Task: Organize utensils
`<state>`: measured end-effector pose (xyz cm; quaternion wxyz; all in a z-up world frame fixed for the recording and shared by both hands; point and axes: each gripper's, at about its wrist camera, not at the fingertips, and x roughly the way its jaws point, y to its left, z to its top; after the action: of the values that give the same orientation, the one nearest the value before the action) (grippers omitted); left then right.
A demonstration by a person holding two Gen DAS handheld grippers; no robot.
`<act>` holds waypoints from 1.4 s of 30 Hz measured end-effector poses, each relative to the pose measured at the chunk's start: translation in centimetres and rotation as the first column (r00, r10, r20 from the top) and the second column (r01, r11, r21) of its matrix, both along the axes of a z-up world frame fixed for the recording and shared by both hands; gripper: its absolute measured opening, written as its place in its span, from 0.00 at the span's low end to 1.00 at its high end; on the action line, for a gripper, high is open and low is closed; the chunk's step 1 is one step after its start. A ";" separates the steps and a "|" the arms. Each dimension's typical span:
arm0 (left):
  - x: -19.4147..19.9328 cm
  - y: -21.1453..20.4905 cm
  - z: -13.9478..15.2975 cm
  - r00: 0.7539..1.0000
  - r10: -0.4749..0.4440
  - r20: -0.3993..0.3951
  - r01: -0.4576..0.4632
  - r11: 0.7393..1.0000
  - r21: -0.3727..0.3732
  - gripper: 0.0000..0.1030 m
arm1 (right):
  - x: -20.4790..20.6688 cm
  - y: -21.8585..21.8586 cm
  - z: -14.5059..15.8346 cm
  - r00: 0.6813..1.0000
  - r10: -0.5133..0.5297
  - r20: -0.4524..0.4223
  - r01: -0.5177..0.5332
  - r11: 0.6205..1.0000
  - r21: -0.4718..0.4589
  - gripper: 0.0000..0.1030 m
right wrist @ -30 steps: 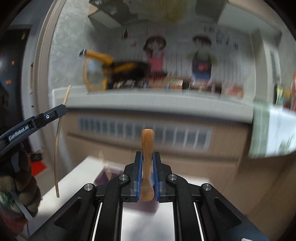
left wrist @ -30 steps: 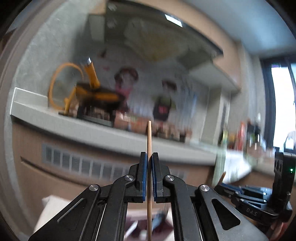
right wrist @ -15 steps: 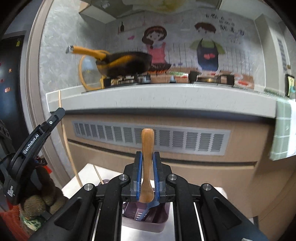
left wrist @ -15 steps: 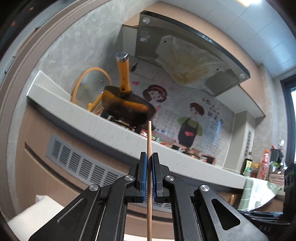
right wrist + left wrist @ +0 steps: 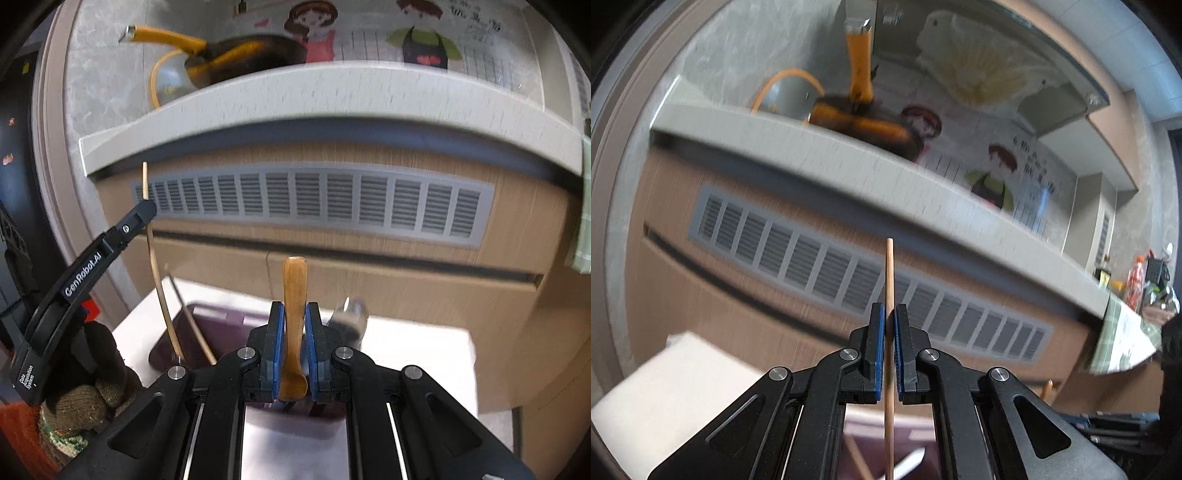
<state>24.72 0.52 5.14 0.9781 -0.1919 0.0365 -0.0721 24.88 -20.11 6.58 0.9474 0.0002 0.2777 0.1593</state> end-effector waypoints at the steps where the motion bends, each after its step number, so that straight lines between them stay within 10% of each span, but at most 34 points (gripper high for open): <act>1: -0.1 0.1 -0.6 0.999 -0.013 -0.029 0.013 1.000 0.003 0.05 | 0.1 0.0 -0.5 1.000 0.006 -0.022 -0.006 1.000 0.002 0.10; 7: -0.9 0.3 -2.6 0.966 -0.159 -0.204 0.165 0.986 0.013 0.09 | 0.8 0.9 -3.9 0.990 0.009 -0.138 -0.017 0.998 -0.061 0.10; 12: -3.3 -0.1 -2.0 0.930 -0.208 -0.303 0.250 0.962 0.105 0.55 | -0.7 0.2 -4.9 0.987 -0.021 -0.160 0.010 0.997 -0.073 0.11; 22: -13.8 0.8 -1.4 0.912 -0.068 -0.405 0.173 0.958 0.229 0.59 | -12.4 -1.0 -2.8 0.996 0.049 -0.078 -0.042 0.995 0.091 0.16; 28: -18.9 -0.2 -2.7 0.880 0.122 -0.460 0.072 0.921 0.383 0.58 | -20.3 0.9 -3.4 1.000 -0.027 0.002 0.027 1.000 0.000 0.16; 42: -22.5 -1.2 -1.5 0.910 0.084 -0.405 0.085 0.920 0.383 0.58 | -23.7 0.5 -3.5 0.998 -0.061 0.015 0.061 0.998 0.016 0.19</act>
<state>2.20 -0.67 3.64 0.9663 -0.0030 0.2564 -0.0214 1.20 -19.65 3.07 0.9539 0.0149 0.2689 0.1324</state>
